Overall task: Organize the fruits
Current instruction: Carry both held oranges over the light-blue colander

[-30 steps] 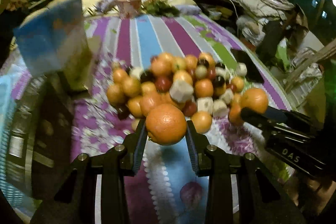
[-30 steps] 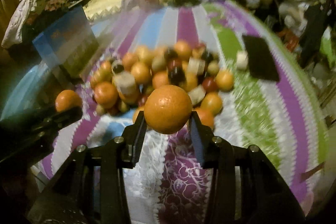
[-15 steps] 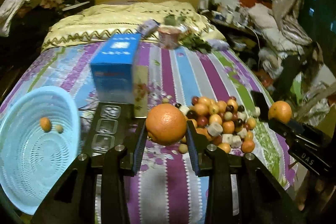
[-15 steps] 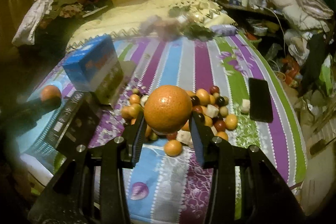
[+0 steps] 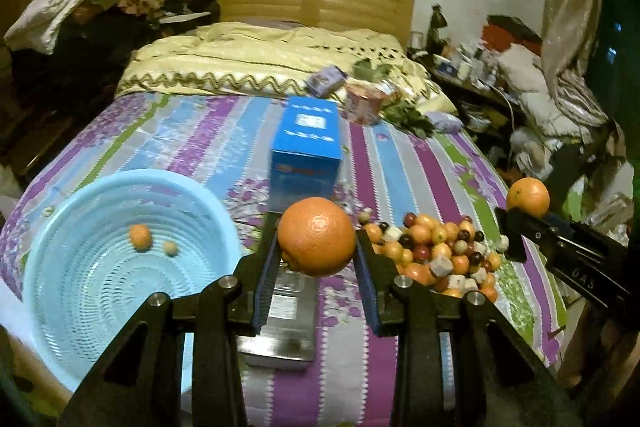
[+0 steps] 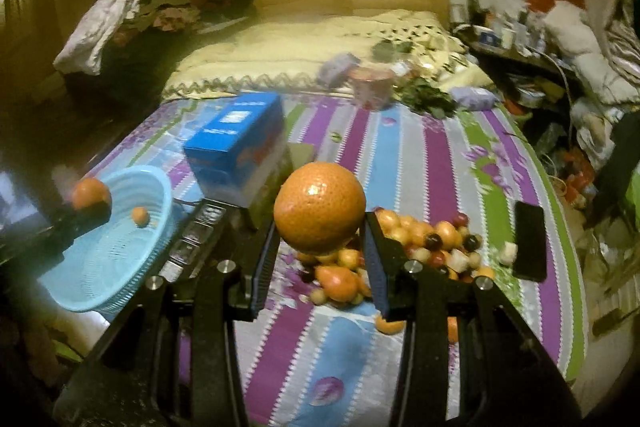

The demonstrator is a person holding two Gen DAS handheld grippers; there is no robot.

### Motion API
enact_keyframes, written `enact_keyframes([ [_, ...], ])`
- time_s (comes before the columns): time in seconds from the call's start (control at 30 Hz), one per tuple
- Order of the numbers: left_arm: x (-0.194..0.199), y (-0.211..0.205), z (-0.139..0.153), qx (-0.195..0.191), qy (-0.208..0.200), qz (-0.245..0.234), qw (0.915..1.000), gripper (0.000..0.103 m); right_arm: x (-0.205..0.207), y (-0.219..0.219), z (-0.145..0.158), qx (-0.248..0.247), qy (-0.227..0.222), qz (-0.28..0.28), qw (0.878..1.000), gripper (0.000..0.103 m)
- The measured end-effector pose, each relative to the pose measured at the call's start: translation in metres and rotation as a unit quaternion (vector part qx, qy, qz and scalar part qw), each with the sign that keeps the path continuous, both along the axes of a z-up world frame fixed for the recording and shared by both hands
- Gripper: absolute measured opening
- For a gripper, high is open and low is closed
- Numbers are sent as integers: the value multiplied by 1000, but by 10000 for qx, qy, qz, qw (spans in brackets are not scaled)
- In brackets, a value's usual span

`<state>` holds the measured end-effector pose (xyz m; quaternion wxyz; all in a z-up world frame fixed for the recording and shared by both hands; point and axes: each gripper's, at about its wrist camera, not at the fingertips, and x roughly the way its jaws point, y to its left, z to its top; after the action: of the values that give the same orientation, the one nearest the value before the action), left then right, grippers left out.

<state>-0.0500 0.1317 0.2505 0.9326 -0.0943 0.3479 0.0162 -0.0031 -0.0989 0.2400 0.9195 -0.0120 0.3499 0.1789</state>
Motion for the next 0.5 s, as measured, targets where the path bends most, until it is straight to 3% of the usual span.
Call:
enact_keyframes([
  [0.27, -15, 58, 11, 0, -59, 546, 9985, 37, 1, 61, 14, 25, 23, 625, 9980, 42],
  [0.5, -31, 125, 9, -46, 127, 1116, 9937, 37, 3, 130, 21, 43, 234, 1368, 9903, 42],
])
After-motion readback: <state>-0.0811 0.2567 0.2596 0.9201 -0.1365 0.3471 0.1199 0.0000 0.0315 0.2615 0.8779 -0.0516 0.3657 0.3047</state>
